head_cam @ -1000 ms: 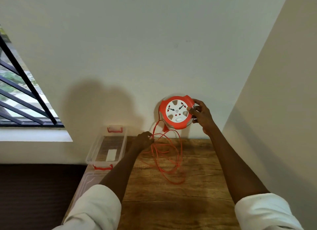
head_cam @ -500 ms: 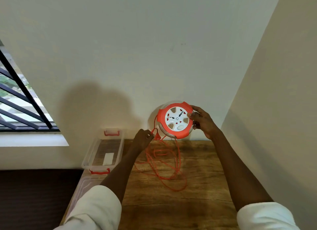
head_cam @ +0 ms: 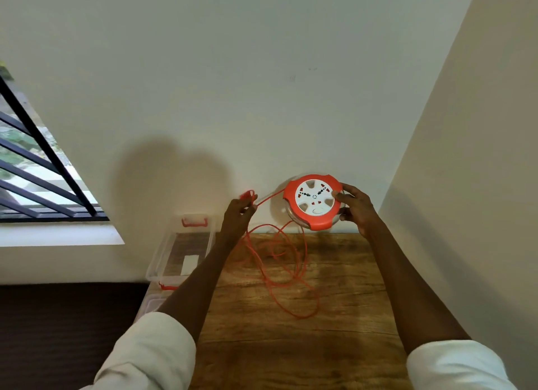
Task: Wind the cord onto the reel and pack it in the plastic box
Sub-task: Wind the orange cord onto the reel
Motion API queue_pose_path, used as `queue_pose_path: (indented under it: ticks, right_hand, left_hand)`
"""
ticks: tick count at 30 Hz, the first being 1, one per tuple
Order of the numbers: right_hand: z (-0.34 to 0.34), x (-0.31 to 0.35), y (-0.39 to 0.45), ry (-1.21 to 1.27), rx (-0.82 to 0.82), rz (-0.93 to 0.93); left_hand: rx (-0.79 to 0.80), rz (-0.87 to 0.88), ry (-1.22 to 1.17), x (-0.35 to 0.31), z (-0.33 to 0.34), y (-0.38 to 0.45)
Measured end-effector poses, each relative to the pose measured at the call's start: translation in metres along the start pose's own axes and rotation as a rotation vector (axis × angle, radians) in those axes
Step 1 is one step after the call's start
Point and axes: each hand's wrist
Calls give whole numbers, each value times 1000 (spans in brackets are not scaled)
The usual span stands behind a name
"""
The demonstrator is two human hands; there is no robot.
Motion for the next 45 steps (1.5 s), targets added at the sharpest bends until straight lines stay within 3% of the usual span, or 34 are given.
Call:
queue_pose_path:
  ticks: [3,10,14,19,26,32,40,45]
  right_hand:
    - [8,-9,3,-28,-61,24]
    - [31,-19,5,-73,-91,104]
    - [38,-23,7,-87,-86,137]
    - [37,-29,8,-41,-98,174]
    - [35,-25,8,62,-121,175]
    - [31,-22,14,145,-191,191]
    - [28,-25,18,106,-219,208]
    - [33,-29,14,71,-187,191]
  left_hand:
    - [-5,74,34,-11,-2,2]
    - [23,-28,9,-39,-6,6]
    - [178,-47,-33,-42,-9,1]
    - [173,-64,-99,-49,-21,-7]
    - [349,41,-4,-36,-42,-10]
    - [301,83,36,-17,-51,-23]
    - [326,72,-96,-16,-61,-34]
    - [381,178,111,-17,-54,-27]
Point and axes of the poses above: each hand's wrist, its own y-axis towards the middle knuckle, its own z-axis out of the palm, x = y × z, and after that the axes turned 14 degrees about -x, right-handed
